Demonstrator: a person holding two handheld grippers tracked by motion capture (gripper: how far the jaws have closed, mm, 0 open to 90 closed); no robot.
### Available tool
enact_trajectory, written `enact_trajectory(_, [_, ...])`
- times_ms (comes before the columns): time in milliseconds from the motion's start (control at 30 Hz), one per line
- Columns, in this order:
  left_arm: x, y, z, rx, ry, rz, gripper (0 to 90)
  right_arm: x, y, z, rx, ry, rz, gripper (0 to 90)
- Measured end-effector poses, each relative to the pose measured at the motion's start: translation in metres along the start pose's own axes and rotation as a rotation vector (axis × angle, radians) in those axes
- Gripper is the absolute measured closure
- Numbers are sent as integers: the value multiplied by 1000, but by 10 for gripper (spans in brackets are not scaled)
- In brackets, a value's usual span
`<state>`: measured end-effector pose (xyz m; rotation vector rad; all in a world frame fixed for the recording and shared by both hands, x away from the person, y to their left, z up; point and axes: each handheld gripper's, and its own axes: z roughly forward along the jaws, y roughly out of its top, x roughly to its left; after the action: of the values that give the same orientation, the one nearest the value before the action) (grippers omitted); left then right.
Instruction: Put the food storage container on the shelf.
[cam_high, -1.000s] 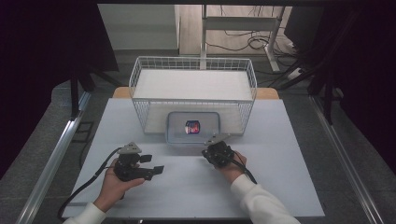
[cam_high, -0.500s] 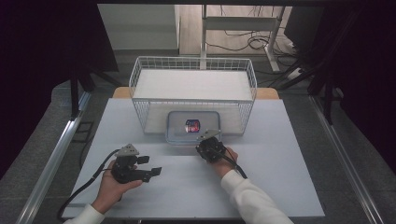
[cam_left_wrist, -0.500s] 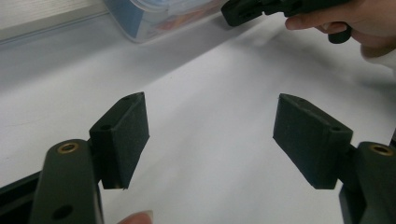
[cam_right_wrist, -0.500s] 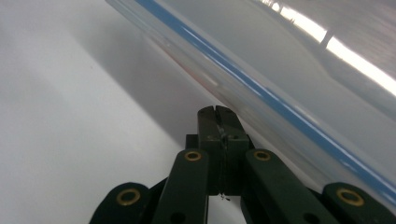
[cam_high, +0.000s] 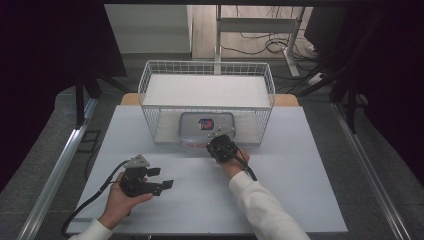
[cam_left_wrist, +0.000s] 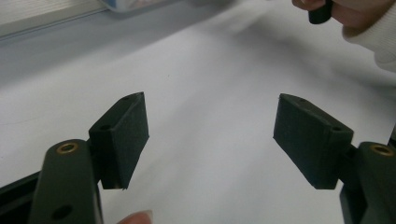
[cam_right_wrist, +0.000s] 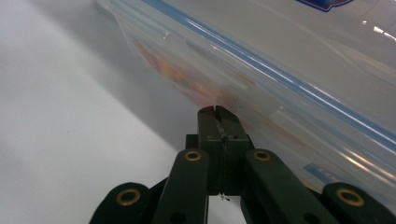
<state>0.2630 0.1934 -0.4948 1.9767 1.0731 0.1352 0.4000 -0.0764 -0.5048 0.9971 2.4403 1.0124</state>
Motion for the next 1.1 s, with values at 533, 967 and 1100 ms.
enact_trajectory(533, [4,0,2,11,2,0,263,-24,19,23,-22,-16,84,887])
enact_trajectory(967, [4,-1,2,15,31,22,263,-23,1,-41,-26,6,10,887])
enact_trajectory(1100, [4,-1,1,9,34,18,263,-23,-36,-97,-42,51,4,887])
